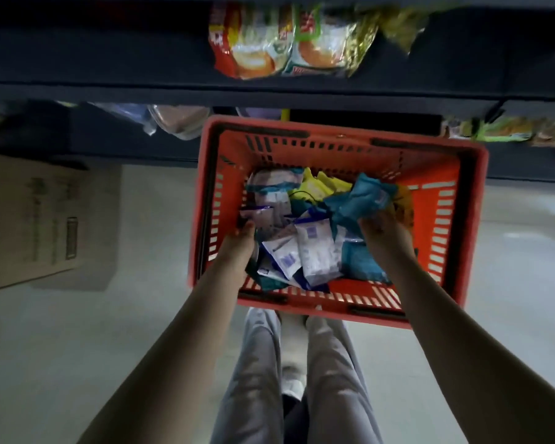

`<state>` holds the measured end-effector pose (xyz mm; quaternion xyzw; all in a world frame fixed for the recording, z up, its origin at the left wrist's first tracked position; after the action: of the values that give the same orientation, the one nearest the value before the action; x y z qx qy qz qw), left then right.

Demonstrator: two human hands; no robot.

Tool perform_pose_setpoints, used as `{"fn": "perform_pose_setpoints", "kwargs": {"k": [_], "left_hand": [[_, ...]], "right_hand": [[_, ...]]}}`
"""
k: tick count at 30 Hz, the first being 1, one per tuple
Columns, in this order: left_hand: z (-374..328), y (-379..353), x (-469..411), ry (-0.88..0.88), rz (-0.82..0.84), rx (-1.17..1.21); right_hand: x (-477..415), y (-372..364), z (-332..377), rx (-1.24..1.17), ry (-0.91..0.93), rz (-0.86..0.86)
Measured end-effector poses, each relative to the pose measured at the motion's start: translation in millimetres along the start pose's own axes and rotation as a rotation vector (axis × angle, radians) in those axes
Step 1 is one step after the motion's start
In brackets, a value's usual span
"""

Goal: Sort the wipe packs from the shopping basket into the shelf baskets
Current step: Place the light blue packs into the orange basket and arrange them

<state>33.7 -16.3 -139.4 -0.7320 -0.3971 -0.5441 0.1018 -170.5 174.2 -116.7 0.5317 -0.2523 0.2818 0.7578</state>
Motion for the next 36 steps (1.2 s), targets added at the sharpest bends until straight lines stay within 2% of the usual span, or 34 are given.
{"fn": "perform_pose_setpoints", "kwargs": {"k": [5,8,12,16,18,20,23,26,30,36], "left_hand": [[14,-3,-23,0.114,-0.082,0.118],[17,0,-26,0.091,-0.12,0.059],[11,-1,-9,-0.022,-0.122,-0.08],[6,-15,1,-0.199,-0.092,-0.171],[6,-22,-1,-0.225,-0.119,-0.181],[11,-25,-3,-0.172,-0.165,-0.119],[15,-26,0,-0.047,-0.24,0.087],[7,-29,10,-0.033,-0.301,0.151],[-15,-27,34,-0.157,-0.255,0.324],[-87,0,149,-0.373,0.094,0.524]], "right_hand": [[-17,-19,-7,-0.166,-0.113,-0.187],[-20,-21,-8,-0.226,-0.226,-0.225],[-30,-21,-9,-0.217,-0.355,-0.197],[-38,-25,-6,-0.179,-0.371,-0.144],[-37,-27,-5,-0.165,-0.375,-0.13],[-36,-26,-5,-0.192,-0.374,-0.128],[-29,-23,-7,-0.47,-0.364,-0.113],[-21,-20,-15,-0.693,-0.336,-0.04],[7,7,-4,-0.969,-0.198,0.103],[121,108,52,-1.236,0.055,0.388]]}}
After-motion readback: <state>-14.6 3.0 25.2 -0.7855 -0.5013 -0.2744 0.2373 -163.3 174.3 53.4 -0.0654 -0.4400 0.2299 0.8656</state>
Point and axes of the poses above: each hand's wrist, its own x-axis away from the middle knuckle, its own y-axis out of the back of the hand, z = x × y, the point moved 5 cm from there along -x, towards the middle knuckle, and after that the axes turned 6 degrees about -y, right-handed, at the moved point
